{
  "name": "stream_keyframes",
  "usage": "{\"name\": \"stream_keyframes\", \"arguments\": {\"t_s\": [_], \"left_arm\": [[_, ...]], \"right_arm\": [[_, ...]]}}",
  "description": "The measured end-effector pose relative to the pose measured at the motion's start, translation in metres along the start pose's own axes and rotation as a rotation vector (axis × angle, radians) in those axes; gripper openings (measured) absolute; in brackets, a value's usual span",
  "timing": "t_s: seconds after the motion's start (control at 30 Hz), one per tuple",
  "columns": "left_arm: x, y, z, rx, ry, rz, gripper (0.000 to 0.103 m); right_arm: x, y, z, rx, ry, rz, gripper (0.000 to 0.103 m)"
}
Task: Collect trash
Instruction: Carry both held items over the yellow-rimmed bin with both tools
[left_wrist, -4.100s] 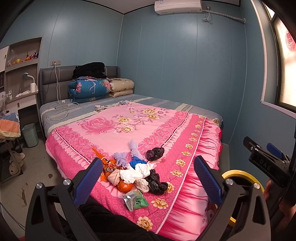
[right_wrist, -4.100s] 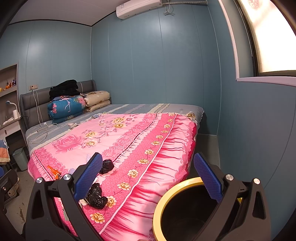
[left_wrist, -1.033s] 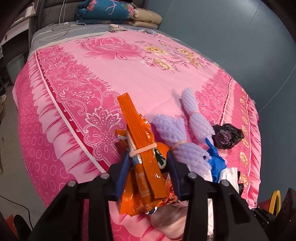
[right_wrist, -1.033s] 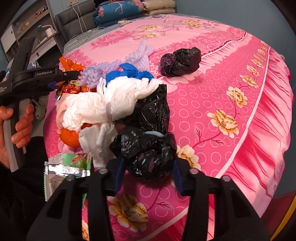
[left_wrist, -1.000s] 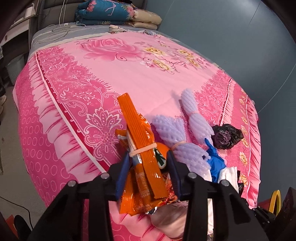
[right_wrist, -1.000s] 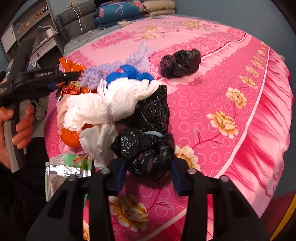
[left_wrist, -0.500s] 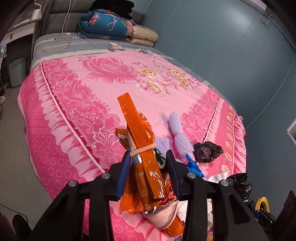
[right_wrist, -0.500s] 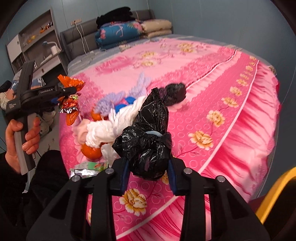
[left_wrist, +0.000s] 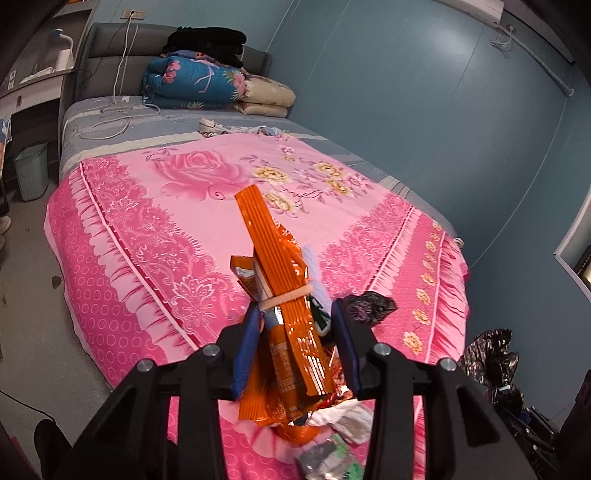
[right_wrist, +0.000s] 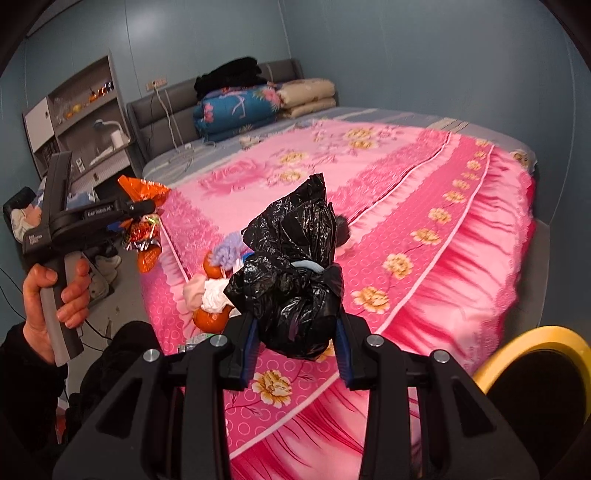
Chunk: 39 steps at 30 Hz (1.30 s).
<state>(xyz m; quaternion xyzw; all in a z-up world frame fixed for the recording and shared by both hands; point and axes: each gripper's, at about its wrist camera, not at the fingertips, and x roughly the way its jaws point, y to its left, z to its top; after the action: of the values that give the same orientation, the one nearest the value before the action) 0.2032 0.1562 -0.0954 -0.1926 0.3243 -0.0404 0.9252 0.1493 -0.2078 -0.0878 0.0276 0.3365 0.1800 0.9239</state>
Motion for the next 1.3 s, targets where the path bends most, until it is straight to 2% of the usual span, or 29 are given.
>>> {"name": "stream_keyframes", "arguments": {"t_s": [0.4, 0.73, 0.97, 1.3], "left_arm": [[-0.017, -0.098, -0.013, 0.115, 0.072, -0.120, 0.037], [-0.007, -0.193, -0.042, 0.246, 0.162, -0.272, 0.037], [0.008, -0.247, -0.071, 0.271, 0.252, -0.387, 0.037], [0.033, -0.300, -0.115, 0.378, 0.364, -0.431, 0.037]], "right_arm": [[-0.090, -0.064, 0.005, 0.167, -0.111, -0.041, 0.033], [-0.152, -0.111, 0.009, 0.267, -0.214, -0.144, 0.033], [-0.176, -0.141, 0.002, 0.335, -0.240, -0.196, 0.033], [-0.195, -0.174, -0.009, 0.419, -0.267, -0.241, 0.034]]}}
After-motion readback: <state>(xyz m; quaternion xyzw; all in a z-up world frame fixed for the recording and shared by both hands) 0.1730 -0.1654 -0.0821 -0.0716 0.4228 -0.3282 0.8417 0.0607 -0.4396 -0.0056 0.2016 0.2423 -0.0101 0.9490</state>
